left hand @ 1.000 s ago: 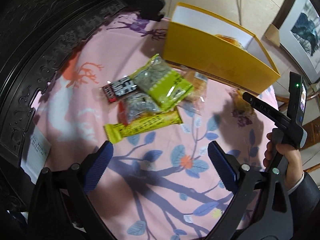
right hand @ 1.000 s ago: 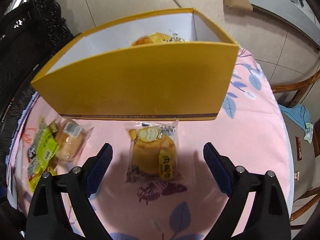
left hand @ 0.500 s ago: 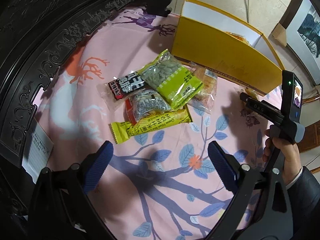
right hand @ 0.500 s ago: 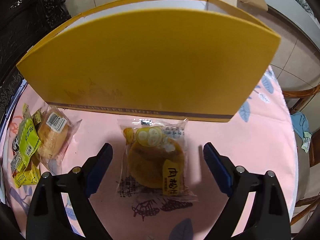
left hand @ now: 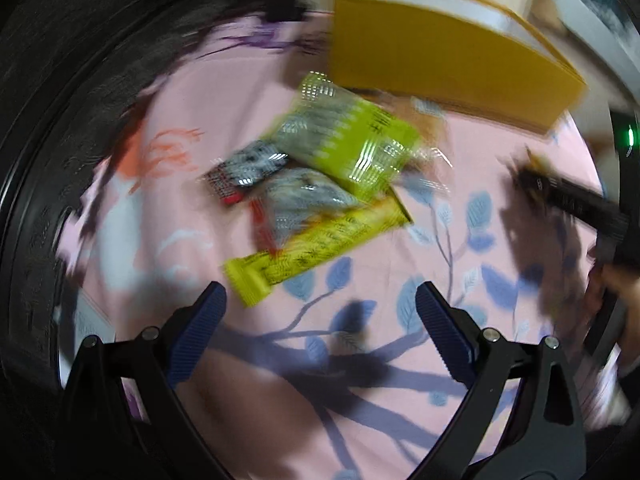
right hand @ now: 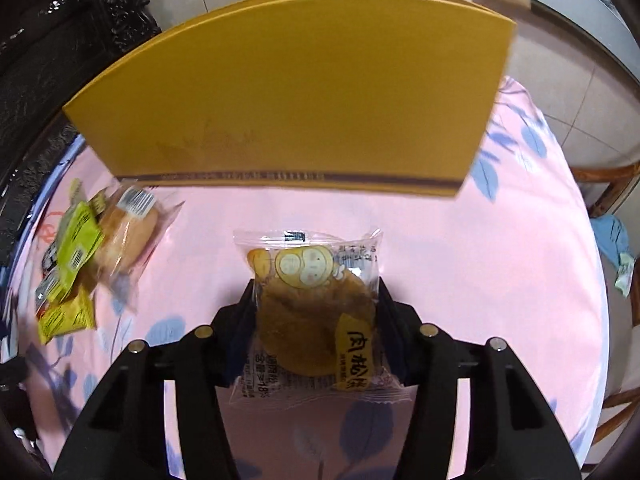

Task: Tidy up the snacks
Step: 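Grasp the round cake packet with the right tool while the left grasps the yellow bar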

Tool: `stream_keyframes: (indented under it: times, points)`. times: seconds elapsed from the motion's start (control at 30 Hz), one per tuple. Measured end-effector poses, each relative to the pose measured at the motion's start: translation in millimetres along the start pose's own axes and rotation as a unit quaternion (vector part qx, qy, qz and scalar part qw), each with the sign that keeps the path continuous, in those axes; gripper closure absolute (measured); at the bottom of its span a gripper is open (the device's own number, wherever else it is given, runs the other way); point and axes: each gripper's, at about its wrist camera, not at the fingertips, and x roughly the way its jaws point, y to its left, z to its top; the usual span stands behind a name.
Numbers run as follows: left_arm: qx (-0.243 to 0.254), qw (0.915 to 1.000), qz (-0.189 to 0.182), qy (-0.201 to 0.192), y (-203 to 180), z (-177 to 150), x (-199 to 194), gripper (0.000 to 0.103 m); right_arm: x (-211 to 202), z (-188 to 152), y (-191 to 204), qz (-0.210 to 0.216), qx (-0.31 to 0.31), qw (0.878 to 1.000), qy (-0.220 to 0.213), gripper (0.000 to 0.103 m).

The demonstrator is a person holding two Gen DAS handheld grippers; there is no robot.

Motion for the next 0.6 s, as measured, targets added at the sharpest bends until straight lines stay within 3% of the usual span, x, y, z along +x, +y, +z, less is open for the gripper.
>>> stream_keyframes:
  times: [0.17, 0.3, 0.43, 0.6]
  points:
    - [0.153, 0.9881, -0.014, -0.011, -29, -4, 13, 0.006, -8, -12, -3, -0.003, 0.003, 1.0, -0.006, 0.047]
    - [0.17, 0.9851, -0.024, 0.008, -33, 1, 32, 0.006, -12, -20, -4, -0.007, 0.006, 1.0, -0.005, 0.046]
    - [0.173, 0.9848, -0.009, 0.009, -31, 10, 47, 0.006, -13, -21, -6, -0.003, 0.013, 1.0, -0.004, 0.046]
    - [0.157, 0.987, -0.017, 0.026, -17, 26, 59, 0.006, -11, -18, -3, -0.001, 0.015, 1.0, -0.003, 0.046]
